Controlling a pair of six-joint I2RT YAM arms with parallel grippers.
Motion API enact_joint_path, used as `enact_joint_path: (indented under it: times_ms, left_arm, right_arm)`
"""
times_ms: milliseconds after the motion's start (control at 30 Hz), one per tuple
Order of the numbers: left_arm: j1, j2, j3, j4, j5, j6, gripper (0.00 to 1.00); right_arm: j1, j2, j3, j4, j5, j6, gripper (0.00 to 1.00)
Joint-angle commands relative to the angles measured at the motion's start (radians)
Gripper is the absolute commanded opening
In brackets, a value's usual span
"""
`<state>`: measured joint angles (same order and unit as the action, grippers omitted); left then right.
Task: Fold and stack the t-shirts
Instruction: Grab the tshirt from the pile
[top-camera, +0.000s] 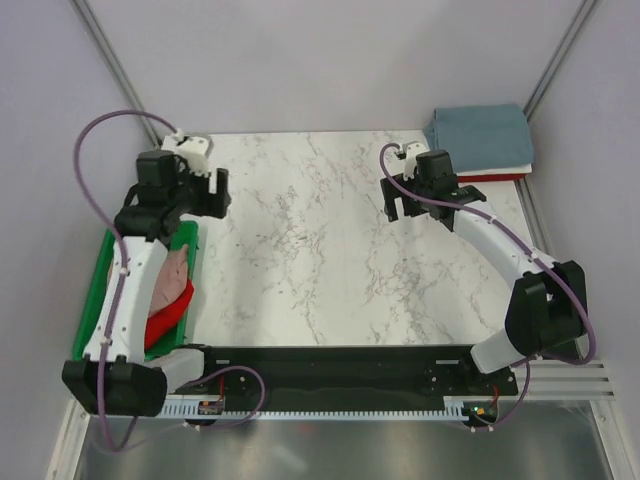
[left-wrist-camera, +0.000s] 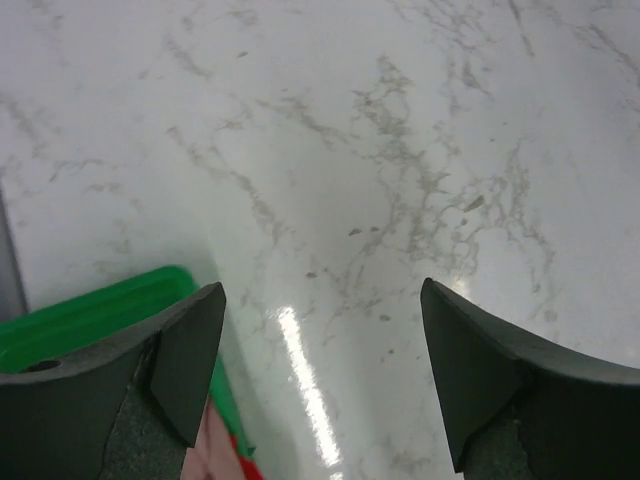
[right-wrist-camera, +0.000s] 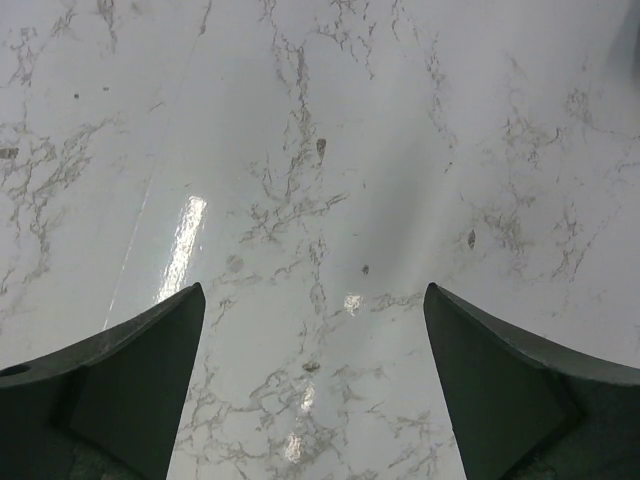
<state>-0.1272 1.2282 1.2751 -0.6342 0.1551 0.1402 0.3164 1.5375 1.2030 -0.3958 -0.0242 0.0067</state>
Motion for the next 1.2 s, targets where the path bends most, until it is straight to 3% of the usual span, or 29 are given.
enact_joint_path:
  times_ms: [0, 100, 167, 200, 300, 467, 700, 1033, 1167]
  left_arm:
    - [0.195, -0.143, -0.048, -0.15, 0.07, 0.145, 0.86]
    - [0.348, -0.249, -0.091, -0.214, 0.07, 0.268, 0.86]
    - [0.47, -0.26, -0.102, -0.277, 0.075, 0.335, 0.85]
    - [0.516, -0.256, -0.105, -0.3, 0.101, 0.357, 0.83]
    - [0.598, -0.236, -0.126, -0.346, 0.116, 0.447, 0.77]
    - [0.607, -0.165, -0.171, -0.351, 0.144, 0.431, 0.68]
    - [0.6, 0.003, -0.102, -0.378, 0.124, 0.403, 0.61]
    - [0.408, 0.141, -0.052, -0.466, -0.023, 0.355, 0.53]
    - [0.403, 0.152, -0.074, -0.44, -0.086, 0.338, 0.47]
  right_arm:
    - [0.001, -0.054, -0.016, -0.047, -0.002, -0.054, 0.98]
    - [-0.01, -0.051, -0.034, -0.072, 0.0, -0.01, 0.98]
    - [-0.052, -0.037, -0.057, -0.087, -0.113, 0.016, 0.98]
    - [-0.071, -0.028, -0.062, -0.095, -0.26, 0.013, 0.98]
    - [-0.112, 0.007, -0.066, -0.098, -0.4, 0.013, 0.98]
    - [-0.112, 0.055, -0.007, -0.115, -0.462, 0.001, 0.98]
    - [-0.111, 0.151, 0.067, -0.147, -0.448, -0.097, 0.98]
    - [-0.112, 0.207, 0.024, -0.069, -0.467, -0.126, 0.98]
    - [-0.112, 0.214, 0.043, -0.071, -0.482, -0.145, 0.98]
